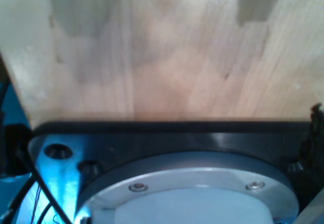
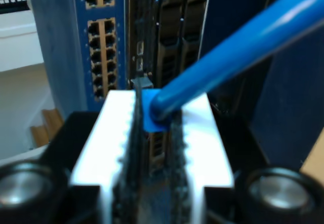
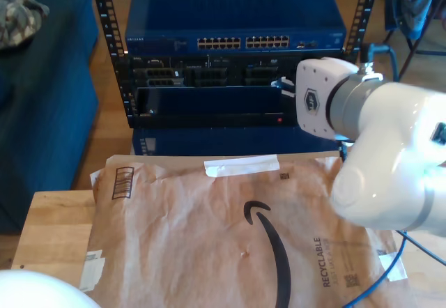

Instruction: Grab the cable and plug it in

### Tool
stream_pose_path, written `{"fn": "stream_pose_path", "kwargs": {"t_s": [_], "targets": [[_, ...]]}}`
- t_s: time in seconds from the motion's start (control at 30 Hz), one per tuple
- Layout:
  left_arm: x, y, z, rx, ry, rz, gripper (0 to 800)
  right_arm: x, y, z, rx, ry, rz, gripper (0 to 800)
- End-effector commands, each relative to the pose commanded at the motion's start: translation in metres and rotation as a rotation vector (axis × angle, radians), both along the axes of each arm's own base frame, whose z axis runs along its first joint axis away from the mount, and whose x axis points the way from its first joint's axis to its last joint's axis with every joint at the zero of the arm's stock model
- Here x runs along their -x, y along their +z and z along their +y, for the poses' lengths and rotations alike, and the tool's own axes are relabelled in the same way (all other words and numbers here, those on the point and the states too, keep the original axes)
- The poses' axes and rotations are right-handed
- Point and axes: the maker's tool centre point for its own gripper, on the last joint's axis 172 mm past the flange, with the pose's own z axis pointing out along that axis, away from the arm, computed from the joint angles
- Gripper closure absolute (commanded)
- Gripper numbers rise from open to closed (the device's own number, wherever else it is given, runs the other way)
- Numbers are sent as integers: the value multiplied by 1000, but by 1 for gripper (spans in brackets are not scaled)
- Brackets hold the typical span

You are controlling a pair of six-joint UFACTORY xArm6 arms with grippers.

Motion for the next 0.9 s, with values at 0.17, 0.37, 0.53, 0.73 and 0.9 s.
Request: {"fn": "stream_pose_path", "kwargs": {"t_s": [0.17, 0.37, 0.53, 0.73, 0.9], "targets": [[0, 0, 0, 0, 0, 0, 0, -1, 16, 24, -11, 19, -72, 800], [0, 0, 0, 0, 0, 0, 0, -11, 0, 32, 9, -11, -135, 800], [0, 0, 0, 0, 0, 0, 0, -21, 9, 19, 16, -83, -265, 800], [0, 0, 0, 0, 0, 0, 0, -36, 17, 13, 26, -150, -399, 800], [0, 0, 0, 0, 0, 0, 0, -50, 18, 16, -62, -193, -423, 800]]}}
